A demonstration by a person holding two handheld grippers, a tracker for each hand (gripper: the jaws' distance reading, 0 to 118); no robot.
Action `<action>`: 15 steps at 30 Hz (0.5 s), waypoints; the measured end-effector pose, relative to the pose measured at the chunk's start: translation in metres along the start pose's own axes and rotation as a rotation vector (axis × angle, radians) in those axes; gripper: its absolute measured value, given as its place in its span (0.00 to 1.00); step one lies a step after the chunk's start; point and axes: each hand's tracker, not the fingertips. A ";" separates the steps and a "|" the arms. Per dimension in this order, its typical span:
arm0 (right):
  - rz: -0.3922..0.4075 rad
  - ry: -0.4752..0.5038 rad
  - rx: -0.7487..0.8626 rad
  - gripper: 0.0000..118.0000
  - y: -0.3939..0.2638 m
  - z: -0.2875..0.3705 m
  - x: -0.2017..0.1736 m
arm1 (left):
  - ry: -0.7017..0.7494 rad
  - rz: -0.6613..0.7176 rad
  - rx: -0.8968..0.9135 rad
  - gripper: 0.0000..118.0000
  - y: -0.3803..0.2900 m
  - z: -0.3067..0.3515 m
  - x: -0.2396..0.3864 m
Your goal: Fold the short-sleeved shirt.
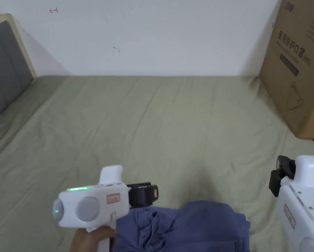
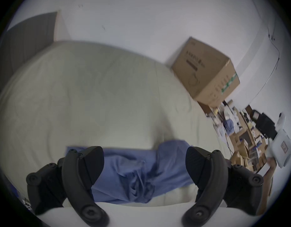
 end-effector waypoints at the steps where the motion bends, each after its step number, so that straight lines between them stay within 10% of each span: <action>1: -0.001 0.004 -0.001 0.00 0.001 0.000 -0.001 | 0.021 -0.009 0.041 0.85 0.002 0.008 -0.005; 7: -0.003 0.019 -0.001 0.00 0.001 -0.002 -0.006 | 0.126 -0.085 0.091 0.05 0.006 0.029 -0.032; 15: -0.013 0.024 0.004 0.00 0.002 -0.001 -0.008 | 0.212 -0.108 -0.042 0.00 -0.028 0.007 -0.058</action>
